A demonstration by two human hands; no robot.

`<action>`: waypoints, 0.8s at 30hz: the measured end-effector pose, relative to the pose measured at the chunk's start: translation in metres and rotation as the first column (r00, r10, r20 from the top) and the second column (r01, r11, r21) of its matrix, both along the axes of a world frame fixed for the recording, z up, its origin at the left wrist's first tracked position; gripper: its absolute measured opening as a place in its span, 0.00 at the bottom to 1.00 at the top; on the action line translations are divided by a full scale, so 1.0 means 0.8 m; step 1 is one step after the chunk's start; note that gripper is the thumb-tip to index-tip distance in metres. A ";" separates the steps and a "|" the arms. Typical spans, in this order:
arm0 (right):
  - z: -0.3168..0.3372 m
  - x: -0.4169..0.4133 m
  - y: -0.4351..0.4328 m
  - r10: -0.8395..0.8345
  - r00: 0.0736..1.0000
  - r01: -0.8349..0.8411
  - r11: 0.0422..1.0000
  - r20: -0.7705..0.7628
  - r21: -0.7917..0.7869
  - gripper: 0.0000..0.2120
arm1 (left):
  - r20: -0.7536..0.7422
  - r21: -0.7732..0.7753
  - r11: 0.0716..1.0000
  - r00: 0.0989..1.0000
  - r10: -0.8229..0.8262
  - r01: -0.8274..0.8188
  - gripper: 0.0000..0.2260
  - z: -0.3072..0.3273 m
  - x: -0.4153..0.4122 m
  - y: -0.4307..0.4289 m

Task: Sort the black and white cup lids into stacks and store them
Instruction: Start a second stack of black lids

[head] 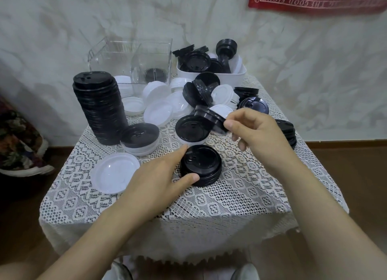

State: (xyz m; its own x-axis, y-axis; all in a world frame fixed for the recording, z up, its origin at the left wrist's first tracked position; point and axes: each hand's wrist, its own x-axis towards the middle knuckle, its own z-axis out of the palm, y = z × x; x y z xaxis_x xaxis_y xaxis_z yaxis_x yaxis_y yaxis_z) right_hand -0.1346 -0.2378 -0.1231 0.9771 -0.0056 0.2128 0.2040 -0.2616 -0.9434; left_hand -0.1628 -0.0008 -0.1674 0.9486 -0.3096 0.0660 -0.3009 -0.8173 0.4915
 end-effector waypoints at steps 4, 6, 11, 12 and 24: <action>-0.002 0.001 -0.001 0.037 0.992 -0.005 0.968 -0.122 0.250 0.04 | -0.011 -0.013 1.000 1.000 0.005 -0.005 0.35 0.000 0.002 -0.001; -0.004 0.003 -0.002 0.082 0.973 -0.013 0.952 -0.217 0.304 0.03 | 0.000 -0.002 1.000 1.000 -0.001 0.001 0.34 0.000 0.003 -0.001; -0.022 0.003 0.005 0.032 0.933 -0.014 0.999 -0.360 0.052 0.07 | -0.019 -0.013 1.000 1.000 0.017 -0.017 0.37 -0.007 0.007 0.002; -0.023 0.003 0.006 -0.006 0.941 0.001 1.000 -0.340 -0.017 0.07 | -0.027 -0.019 1.000 0.999 0.021 -0.021 0.38 -0.007 0.008 0.002; -0.031 0.002 0.008 0.069 0.967 -0.142 0.945 -0.244 -0.295 0.07 | -0.052 -0.057 0.998 0.999 -0.009 0.006 0.39 0.002 0.004 0.003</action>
